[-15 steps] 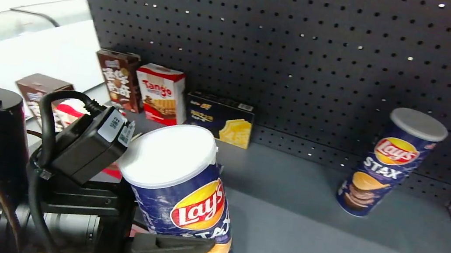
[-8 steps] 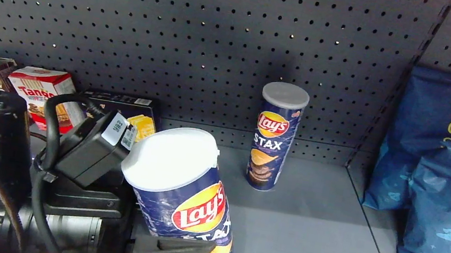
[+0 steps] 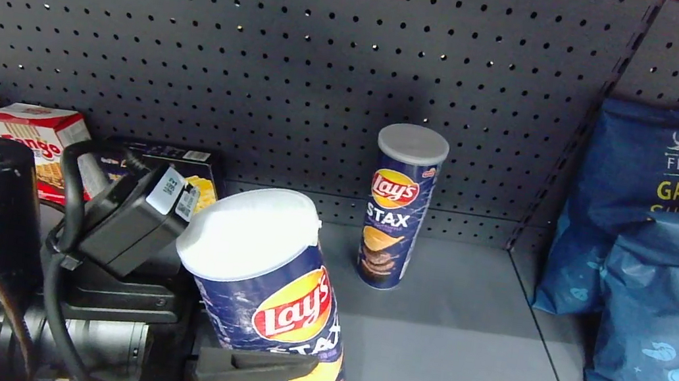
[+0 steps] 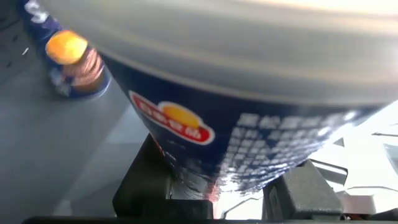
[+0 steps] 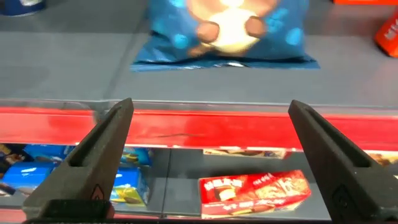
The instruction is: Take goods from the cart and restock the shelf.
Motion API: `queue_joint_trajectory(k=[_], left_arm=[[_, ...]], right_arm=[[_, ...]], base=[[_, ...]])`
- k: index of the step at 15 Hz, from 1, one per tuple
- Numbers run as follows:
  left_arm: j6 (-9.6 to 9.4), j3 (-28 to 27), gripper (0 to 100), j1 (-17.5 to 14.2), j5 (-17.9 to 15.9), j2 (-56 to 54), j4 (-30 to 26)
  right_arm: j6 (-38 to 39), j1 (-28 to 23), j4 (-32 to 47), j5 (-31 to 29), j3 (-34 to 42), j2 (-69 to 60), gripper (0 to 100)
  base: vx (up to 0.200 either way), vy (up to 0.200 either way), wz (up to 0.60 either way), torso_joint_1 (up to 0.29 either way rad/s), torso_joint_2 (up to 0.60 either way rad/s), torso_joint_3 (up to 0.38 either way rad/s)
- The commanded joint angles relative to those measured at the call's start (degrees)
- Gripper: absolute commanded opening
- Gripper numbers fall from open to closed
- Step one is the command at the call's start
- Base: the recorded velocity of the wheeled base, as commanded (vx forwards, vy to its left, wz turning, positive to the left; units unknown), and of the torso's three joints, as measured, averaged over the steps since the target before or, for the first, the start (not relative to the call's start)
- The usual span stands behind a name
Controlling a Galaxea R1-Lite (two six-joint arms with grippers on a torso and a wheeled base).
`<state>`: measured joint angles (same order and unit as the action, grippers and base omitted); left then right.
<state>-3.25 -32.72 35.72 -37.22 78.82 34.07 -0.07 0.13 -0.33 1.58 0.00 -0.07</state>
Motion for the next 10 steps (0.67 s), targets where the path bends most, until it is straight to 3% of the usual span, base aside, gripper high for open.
queue_joint_trajectory(k=[1, 6, 7, 8, 10], left_arm=[[0.0, 0.3, 0, -0.4, 0.0, 0.1, -0.1], [0.09, 1.2, 0, -4.0, -0.1, -1.2, 0.1], [0.27, 1.2, 0, -4.8, -0.2, -1.5, 0.1], [0.18, 1.5, 0, -4.9, -0.1, -1.5, 0.1], [0.18, 2.7, 0, -5.0, 0.0, -1.6, 0.1]], right_arm=[[0.0, 0.0, 0.0, 0.0, 0.0, 0.1, 100], [-1.8, 0.2, -0.3, 3.2, -2.1, 0.2, 100], [-1.0, 2.0, 0.1, 5.5, -13.5, 10.0, 100], [0.0, 3.7, -1.5, 5.6, -17.1, 18.4, 100], [-1.2, 8.4, -1.8, 10.3, -22.5, 20.1, 100]], base=[[0.0, 0.0, 0.0, 0.0, 0.0, 0.0], [0.0, 0.0, 0.0, 0.0, 0.0, 0.0], [0.0, 0.0, 0.0, 0.0, 0.0, 0.0], [0.0, 0.0, 0.0, 0.0, 0.0, 0.0], [0.0, 0.0, 0.0, 0.0, 0.0, 0.0]])
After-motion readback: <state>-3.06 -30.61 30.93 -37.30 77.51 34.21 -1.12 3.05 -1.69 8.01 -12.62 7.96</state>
